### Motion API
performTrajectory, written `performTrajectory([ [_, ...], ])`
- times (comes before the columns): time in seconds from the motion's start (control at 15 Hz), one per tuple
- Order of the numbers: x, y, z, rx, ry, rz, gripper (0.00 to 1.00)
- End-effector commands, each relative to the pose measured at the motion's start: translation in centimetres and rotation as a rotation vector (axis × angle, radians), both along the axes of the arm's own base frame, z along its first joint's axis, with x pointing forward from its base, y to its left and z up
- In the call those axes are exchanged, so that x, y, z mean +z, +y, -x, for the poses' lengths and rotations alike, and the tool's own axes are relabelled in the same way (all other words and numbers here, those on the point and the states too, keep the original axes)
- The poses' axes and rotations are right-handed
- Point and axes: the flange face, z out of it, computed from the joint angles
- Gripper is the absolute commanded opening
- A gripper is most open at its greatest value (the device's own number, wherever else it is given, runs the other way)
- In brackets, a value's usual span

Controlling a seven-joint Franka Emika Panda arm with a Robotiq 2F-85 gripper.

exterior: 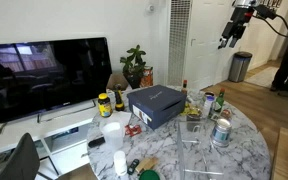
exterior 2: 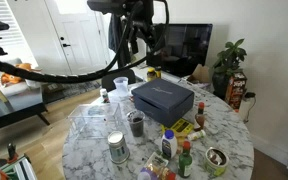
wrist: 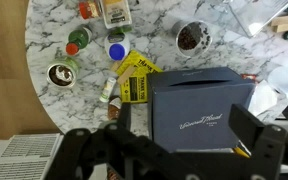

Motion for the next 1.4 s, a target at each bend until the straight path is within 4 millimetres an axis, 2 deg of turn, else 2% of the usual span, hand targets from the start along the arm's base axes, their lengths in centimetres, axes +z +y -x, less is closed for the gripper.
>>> performTrajectory([
  [0.0,0.0,0.0,0.0,0.0,0.001,0.0,1.0],
  [0.2,0.0,0.0,0.0,0.0,0.001,0.0,1.0],
  [0.33,-2.6,1.6,-1.1,-0.032,0.032,-0.048,1.0],
  [0.47,-5.6,3.9,-1.9,-0.037,0.071,-0.137,1.0],
  [0.6,-9.3,7.2,-2.6,-0.02,0.139,-0.222,1.0],
  [0.8,-15.0,11.6,-2.7,-0.018,0.249,-0.337,1.0],
  [1.07,-20.8,15.5,-2.1,-0.04,0.331,-0.503,1.0],
  [1.2,-22.8,16.3,-2.2,-0.058,0.344,-0.554,1.0],
  [1.27,-21.0,15.9,-2.4,-0.041,0.352,-0.51,1.0],
  [1.33,-21.9,16.2,-2.3,-0.048,0.359,-0.528,1.0],
])
